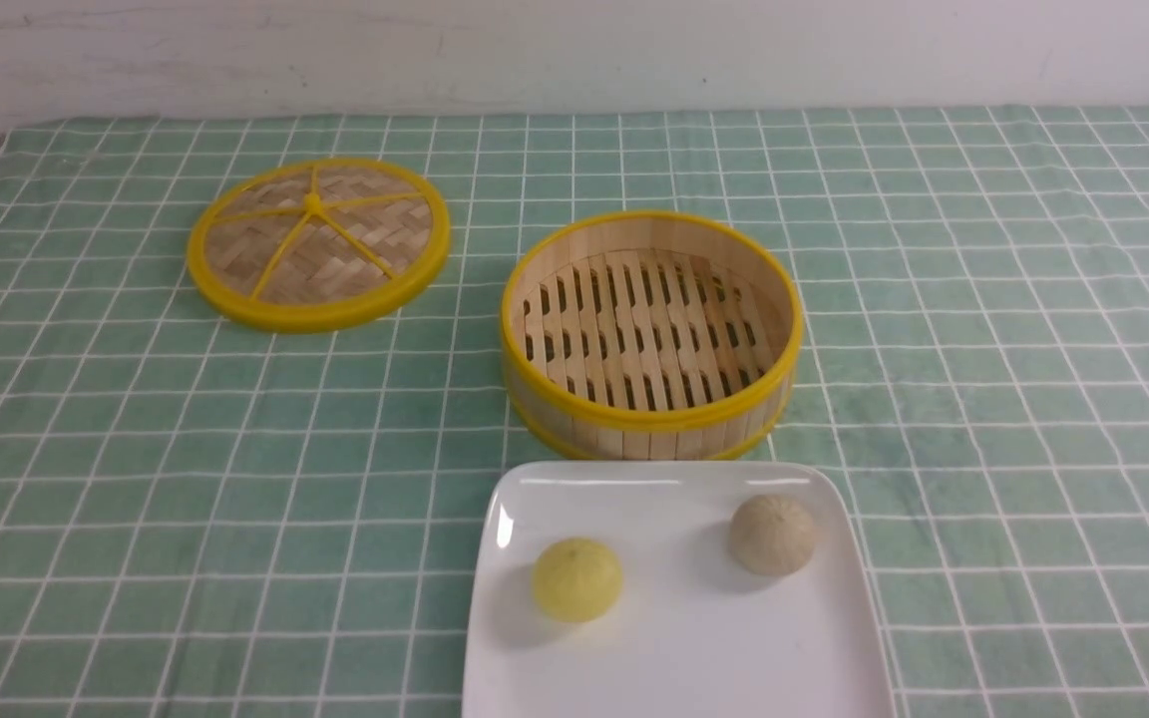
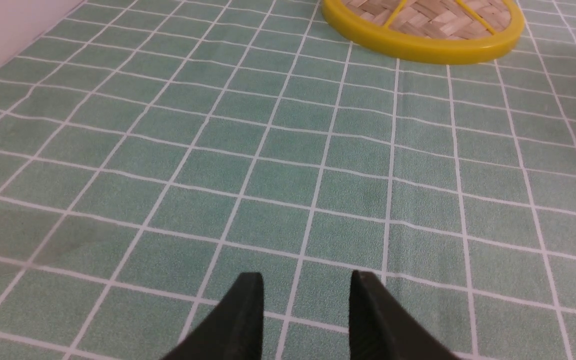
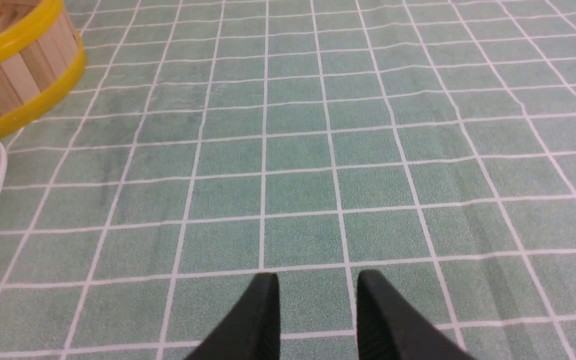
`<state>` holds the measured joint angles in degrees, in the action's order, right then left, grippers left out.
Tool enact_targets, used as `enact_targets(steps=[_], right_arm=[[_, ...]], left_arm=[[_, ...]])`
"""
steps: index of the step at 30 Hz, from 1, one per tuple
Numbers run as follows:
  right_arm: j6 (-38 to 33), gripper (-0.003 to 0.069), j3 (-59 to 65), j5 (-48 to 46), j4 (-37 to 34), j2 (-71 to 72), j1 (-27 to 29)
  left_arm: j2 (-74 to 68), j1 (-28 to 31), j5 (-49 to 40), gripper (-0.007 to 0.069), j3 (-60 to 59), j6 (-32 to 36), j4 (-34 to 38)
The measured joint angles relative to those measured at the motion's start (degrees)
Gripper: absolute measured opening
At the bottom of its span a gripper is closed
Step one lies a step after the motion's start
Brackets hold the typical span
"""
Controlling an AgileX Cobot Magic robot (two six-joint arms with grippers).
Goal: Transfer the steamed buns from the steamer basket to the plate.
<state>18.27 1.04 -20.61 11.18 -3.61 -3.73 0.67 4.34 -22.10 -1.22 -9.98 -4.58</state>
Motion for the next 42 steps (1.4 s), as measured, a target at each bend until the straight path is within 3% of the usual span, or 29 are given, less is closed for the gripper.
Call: enact_targets(steps=[26, 35, 42], right_arm=[[0.0, 0.0240, 0.0, 0.0, 0.1, 0.0, 0.0], [-0.2, 0.0240, 0.0, -0.1, 4.5, 0.0, 0.0], [-7.9, 0.0240, 0.0, -0.2, 0.8, 0.0, 0.0]], left_arm=[[0.0, 0.0, 0.0, 0.0274, 0.0, 0.0, 0.0], [0.0, 0.0, 0.0, 0.0274, 0.0, 0.0, 0.0], [0.0, 0.0, 0.0, 0.0274, 0.0, 0.0, 0.0]])
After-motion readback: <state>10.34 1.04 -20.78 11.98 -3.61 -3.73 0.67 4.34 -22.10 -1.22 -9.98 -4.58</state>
